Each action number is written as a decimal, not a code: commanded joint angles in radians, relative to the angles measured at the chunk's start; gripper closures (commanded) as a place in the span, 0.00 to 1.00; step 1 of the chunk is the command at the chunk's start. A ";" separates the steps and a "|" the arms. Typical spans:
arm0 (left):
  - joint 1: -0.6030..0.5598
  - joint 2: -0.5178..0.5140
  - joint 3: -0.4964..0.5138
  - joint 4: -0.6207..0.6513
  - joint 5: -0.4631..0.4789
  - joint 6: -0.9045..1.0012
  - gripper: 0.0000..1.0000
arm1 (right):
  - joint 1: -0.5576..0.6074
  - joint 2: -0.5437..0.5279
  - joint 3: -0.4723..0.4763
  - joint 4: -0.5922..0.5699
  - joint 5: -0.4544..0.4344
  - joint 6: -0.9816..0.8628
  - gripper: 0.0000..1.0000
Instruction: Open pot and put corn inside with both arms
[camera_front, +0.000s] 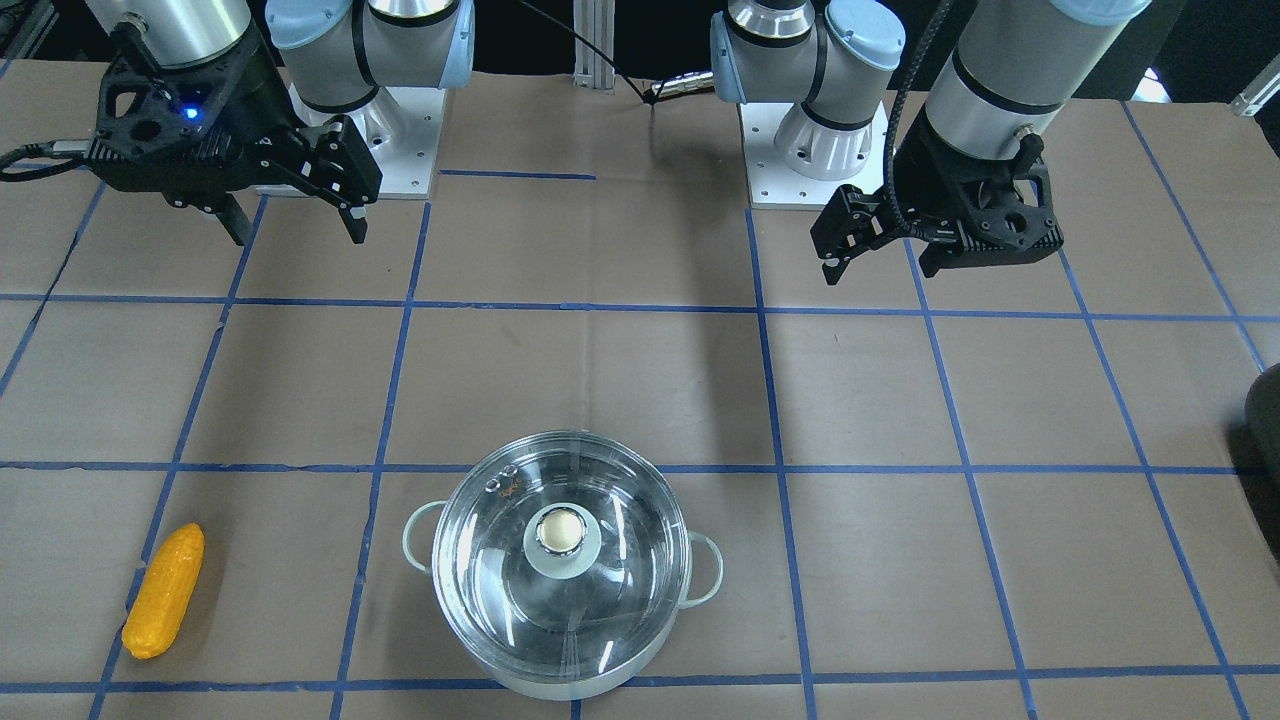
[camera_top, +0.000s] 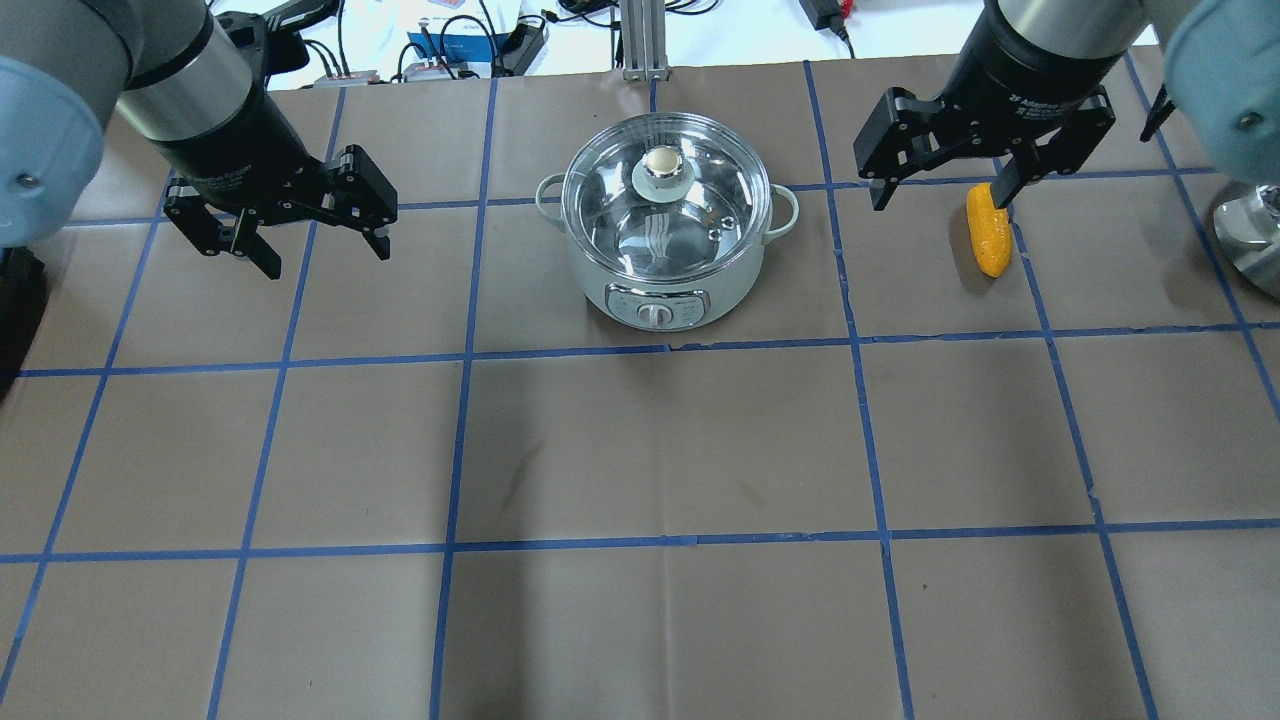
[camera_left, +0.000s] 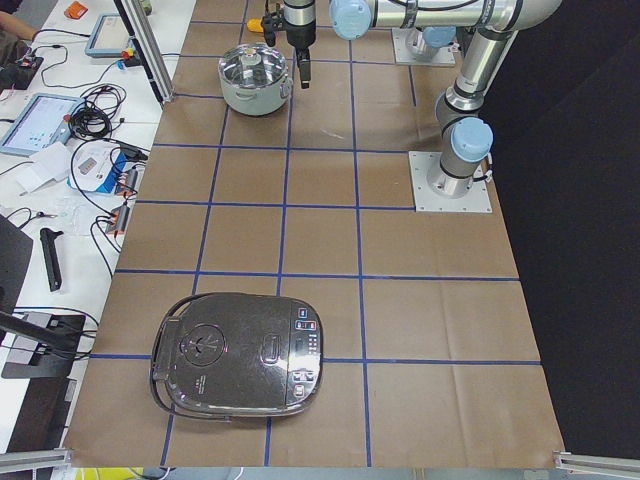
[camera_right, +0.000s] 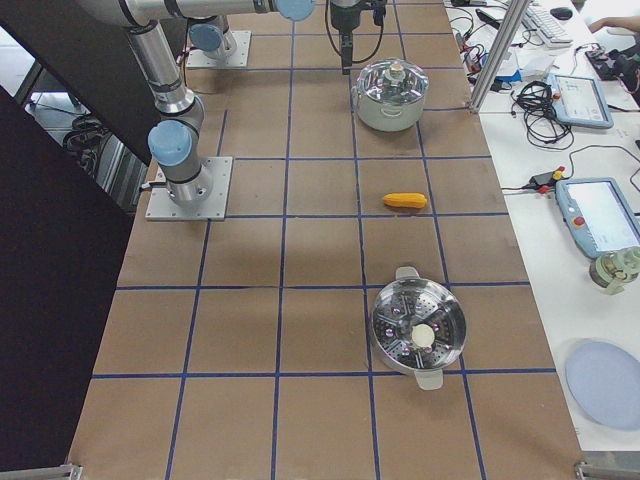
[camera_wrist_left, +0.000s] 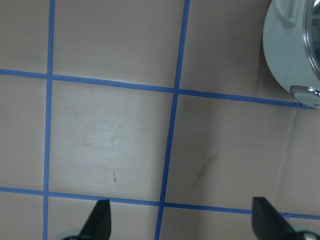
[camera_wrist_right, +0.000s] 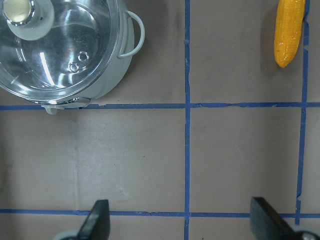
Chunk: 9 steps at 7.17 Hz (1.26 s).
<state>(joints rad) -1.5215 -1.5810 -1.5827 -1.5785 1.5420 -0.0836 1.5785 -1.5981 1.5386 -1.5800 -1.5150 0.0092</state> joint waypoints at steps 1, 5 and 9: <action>-0.006 -0.016 0.053 0.000 0.047 -0.018 0.00 | -0.003 0.003 -0.002 0.000 -0.007 -0.002 0.00; -0.201 -0.340 0.341 0.143 0.055 -0.033 0.00 | -0.259 0.094 -0.060 -0.001 -0.039 -0.307 0.00; -0.359 -0.618 0.430 0.402 -0.047 -0.353 0.00 | -0.282 0.615 -0.212 -0.339 -0.037 -0.387 0.02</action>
<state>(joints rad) -1.8383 -2.1319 -1.1763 -1.2345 1.5493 -0.3497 1.3014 -1.1247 1.3389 -1.7939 -1.5535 -0.3679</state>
